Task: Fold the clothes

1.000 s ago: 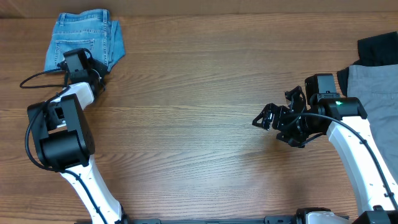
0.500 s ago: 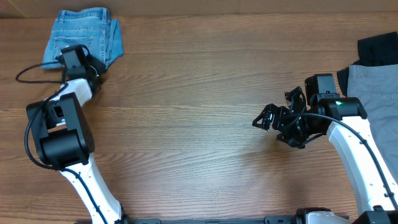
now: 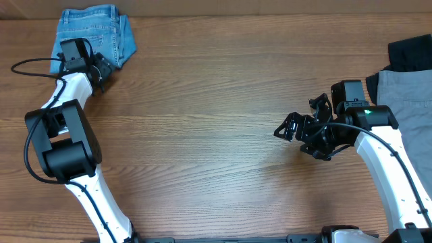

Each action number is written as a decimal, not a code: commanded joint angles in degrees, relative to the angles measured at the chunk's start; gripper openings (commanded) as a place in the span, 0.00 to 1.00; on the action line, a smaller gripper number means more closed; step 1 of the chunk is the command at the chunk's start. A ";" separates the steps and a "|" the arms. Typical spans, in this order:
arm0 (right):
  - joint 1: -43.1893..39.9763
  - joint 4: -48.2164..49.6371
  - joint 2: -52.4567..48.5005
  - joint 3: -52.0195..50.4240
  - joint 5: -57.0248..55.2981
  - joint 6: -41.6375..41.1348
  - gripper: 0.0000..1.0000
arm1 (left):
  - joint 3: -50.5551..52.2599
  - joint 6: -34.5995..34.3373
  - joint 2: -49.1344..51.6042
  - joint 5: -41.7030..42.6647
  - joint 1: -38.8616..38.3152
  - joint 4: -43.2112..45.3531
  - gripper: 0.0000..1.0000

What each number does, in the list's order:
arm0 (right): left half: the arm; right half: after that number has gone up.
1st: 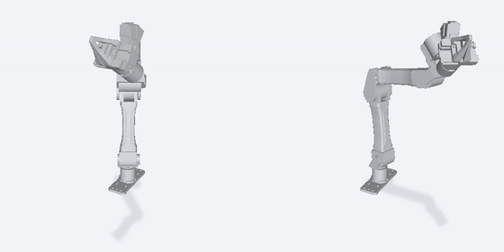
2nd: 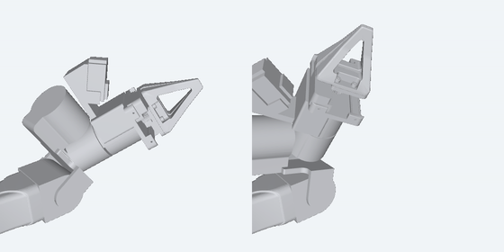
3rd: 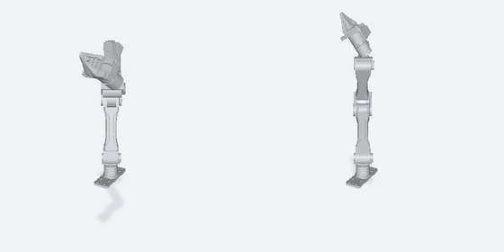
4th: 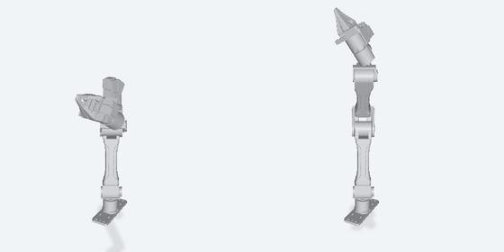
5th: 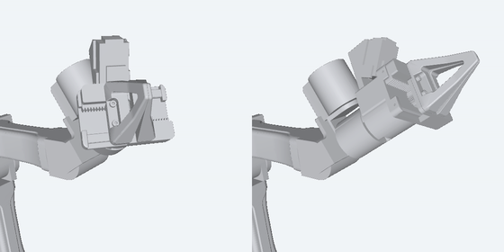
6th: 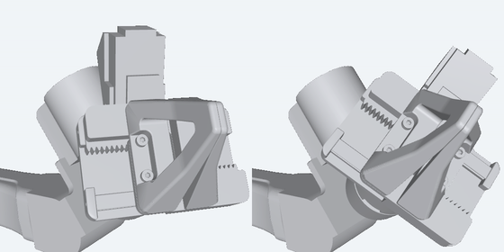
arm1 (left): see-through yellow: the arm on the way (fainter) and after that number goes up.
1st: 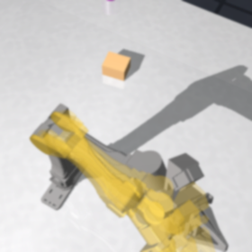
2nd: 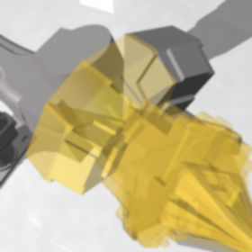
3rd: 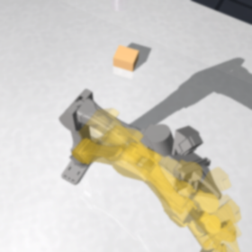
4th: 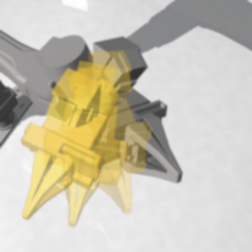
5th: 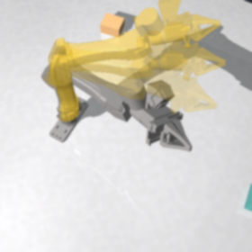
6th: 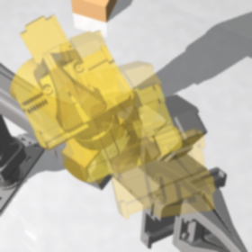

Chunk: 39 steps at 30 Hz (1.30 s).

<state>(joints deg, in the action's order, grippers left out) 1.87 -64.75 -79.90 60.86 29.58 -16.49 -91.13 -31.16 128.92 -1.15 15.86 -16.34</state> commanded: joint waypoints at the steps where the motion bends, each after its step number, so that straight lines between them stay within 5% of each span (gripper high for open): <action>1: 0.04 0.11 0.22 0.66 -0.22 0.04 1.00 | -0.59 2.64 -6.03 0.72 -0.13 -5.42 0.79; 3: 0.04 0.13 0.22 0.66 -0.22 0.15 1.00 | -0.59 3.15 -9.49 0.63 -0.13 -8.07 0.76; 4: 0.04 0.13 0.22 0.66 -0.22 0.24 1.00 | -0.59 3.15 -11.47 0.70 -0.13 -9.53 0.67; 6: 0.04 0.11 0.22 0.66 -0.22 0.48 1.00 | -0.59 3.13 -16.68 0.52 -0.13 -11.72 0.07; 7: 0.04 0.11 0.22 0.66 -0.22 0.76 1.00 | -0.59 3.08 -18.16 0.26 -0.13 -10.75 0.04; 14: 0.04 0.11 0.22 0.66 -0.22 1.57 1.00 | -0.57 11.52 -16.74 -0.35 -0.55 1.05 0.04; 26: 0.04 -0.07 0.22 0.66 -0.22 1.53 1.00 | -0.57 14.34 0.04 2.23 -0.57 1.07 0.04; 39: 0.04 0.39 0.22 0.66 -0.22 1.51 1.00 | -0.59 17.53 -14.99 6.43 -0.55 3.26 0.04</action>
<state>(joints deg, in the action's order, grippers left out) 1.87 -65.04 -79.90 60.86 29.58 -15.40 -91.42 -15.16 120.75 4.54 15.73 -15.44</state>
